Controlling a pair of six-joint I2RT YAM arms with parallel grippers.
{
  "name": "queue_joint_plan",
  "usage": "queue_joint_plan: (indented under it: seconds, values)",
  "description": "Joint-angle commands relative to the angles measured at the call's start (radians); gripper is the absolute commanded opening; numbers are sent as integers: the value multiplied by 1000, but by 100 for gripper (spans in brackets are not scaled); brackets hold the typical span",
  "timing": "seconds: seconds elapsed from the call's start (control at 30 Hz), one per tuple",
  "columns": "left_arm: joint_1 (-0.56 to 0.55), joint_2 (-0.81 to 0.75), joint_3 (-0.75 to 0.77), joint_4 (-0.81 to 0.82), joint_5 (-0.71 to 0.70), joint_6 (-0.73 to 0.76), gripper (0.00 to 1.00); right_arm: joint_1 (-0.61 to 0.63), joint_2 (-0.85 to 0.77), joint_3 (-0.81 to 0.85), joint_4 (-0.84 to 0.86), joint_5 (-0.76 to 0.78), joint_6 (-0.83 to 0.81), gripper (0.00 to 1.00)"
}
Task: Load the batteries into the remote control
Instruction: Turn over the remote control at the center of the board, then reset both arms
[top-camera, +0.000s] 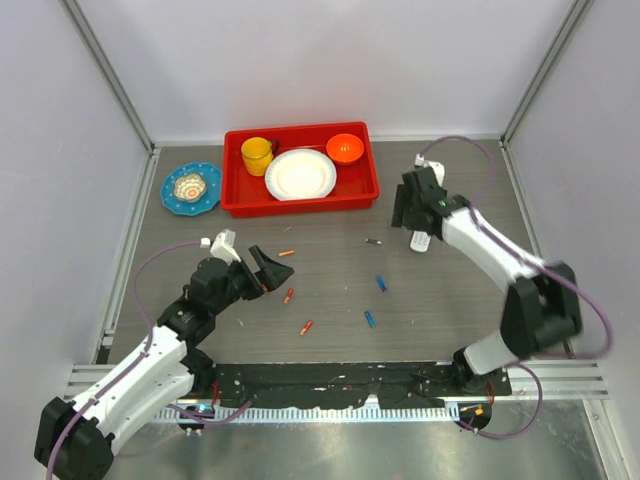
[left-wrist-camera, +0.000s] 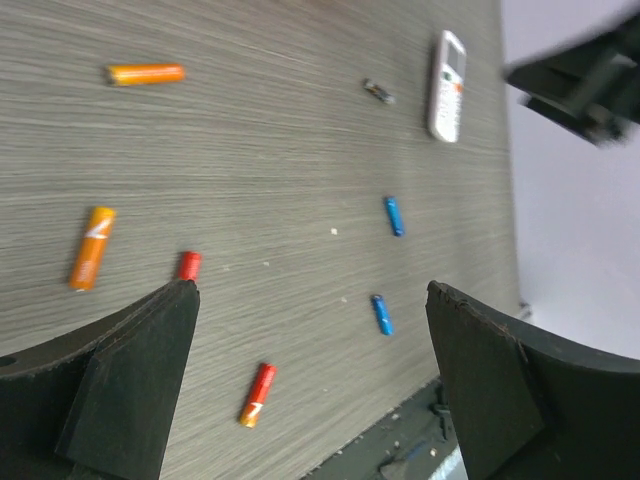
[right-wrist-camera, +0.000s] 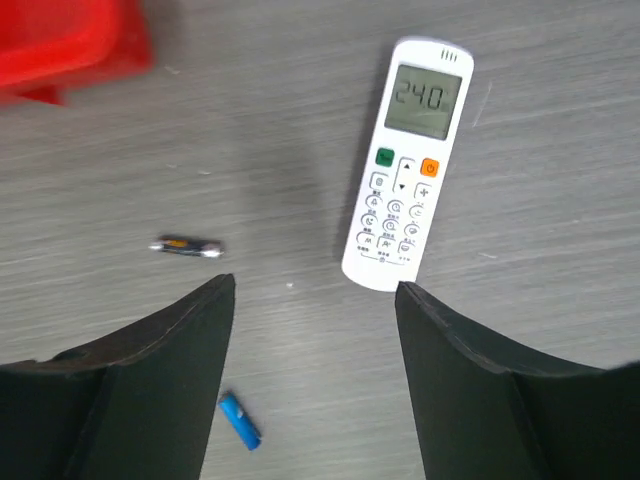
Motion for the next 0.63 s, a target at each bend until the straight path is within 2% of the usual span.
queue_joint_plan:
  seconds: [0.0,0.13,0.23,0.33,0.47,0.6]
  values:
    - [0,47,110,-177,-152,64,100,7,-366,-285,235,-170,93,72]
    - [-1,52,137,-216,-235,47,100,35,-617,-527,404,-293,167,77]
    - [-1,61,169,-242,-307,57,100,112,-768,-650,474,-283,205,78]
    - [-1,133,231,-309,-354,63,100,222,-842,-698,464,-180,189,78]
    - [-1,264,321,-455,-392,23,100,256,-873,-704,430,-138,172,79]
    - [-1,288,289,-412,-327,89,100,256,-902,-710,435,-151,159,79]
